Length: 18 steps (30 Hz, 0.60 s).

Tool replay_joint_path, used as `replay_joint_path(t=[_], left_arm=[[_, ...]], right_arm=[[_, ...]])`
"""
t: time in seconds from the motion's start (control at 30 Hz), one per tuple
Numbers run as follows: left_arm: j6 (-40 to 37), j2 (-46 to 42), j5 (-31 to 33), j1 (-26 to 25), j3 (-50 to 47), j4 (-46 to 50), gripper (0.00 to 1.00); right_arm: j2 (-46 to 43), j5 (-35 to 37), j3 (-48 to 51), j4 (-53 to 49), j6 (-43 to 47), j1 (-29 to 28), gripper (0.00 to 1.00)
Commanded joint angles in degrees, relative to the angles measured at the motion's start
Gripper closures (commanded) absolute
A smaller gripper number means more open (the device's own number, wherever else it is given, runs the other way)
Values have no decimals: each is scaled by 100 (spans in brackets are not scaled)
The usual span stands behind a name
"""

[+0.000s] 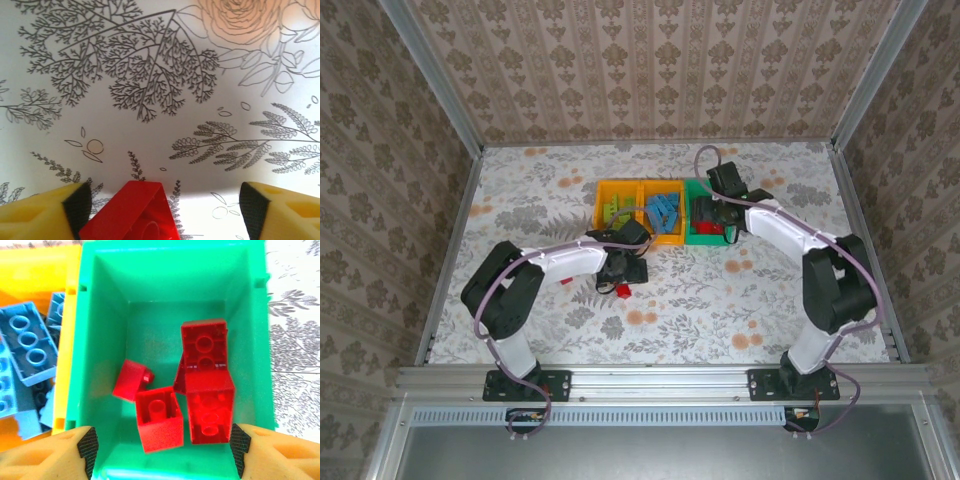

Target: Sort the legos into containers by color

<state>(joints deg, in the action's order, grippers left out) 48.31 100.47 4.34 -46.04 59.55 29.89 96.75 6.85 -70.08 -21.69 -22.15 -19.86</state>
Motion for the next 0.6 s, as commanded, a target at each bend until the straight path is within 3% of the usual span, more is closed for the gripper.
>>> replay_joint_path(t=[0.0,0.13,0.23,0.33,0.57], left_arm=[[38,147,-231,-36,118,44,33],[12,140,-274,-32,120,-34,60],[0,149,-344,-36,140,-125,73],[3,158,-420,-29,206,-261,80],[-183,250,-564,-30,752,-441,85]], right_arm=[[-500,-53,176,-72,-129,24,26],[-811,-21,313,-101,-166,91,25],[-975,-30,404,-116,-190,184,25],[-1113,-26,529,-141,-209,268,25],[-1561,-31,974,-110,-287,553,25]])
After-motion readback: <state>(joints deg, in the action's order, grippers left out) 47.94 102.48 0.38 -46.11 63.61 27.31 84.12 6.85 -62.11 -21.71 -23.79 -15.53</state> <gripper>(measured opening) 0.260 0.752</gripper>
